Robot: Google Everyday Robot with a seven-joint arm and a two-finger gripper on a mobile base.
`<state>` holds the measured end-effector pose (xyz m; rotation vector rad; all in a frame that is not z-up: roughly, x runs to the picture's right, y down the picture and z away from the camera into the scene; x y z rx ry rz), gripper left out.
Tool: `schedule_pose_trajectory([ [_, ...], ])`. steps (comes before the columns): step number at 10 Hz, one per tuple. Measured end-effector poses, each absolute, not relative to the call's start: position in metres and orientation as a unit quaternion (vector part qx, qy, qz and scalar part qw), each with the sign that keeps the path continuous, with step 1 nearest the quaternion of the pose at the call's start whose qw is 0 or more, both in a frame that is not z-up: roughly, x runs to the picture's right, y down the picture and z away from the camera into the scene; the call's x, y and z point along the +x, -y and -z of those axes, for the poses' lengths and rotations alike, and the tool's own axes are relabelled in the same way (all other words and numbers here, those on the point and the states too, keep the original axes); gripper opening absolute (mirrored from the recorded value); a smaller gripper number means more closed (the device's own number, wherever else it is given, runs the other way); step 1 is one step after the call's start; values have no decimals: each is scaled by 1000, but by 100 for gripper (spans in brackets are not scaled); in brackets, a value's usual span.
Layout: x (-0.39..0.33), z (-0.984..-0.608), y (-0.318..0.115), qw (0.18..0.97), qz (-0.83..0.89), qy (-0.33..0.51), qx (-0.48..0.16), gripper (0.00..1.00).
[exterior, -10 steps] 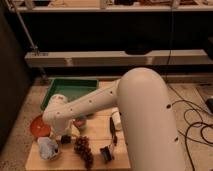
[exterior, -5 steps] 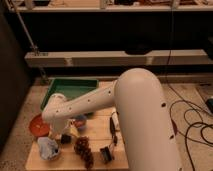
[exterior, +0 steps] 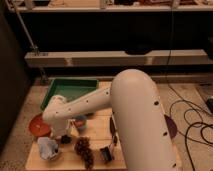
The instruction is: Wipe purple bowl with eraser
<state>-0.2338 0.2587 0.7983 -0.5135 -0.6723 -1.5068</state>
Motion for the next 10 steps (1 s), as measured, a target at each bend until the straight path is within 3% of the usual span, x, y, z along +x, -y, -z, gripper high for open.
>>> schedule_pose_trajectory([
  [7,-237,-791,-252,650,661,305,-218,1],
  [10,-234,-767,-215,655,666,287,-212,0],
])
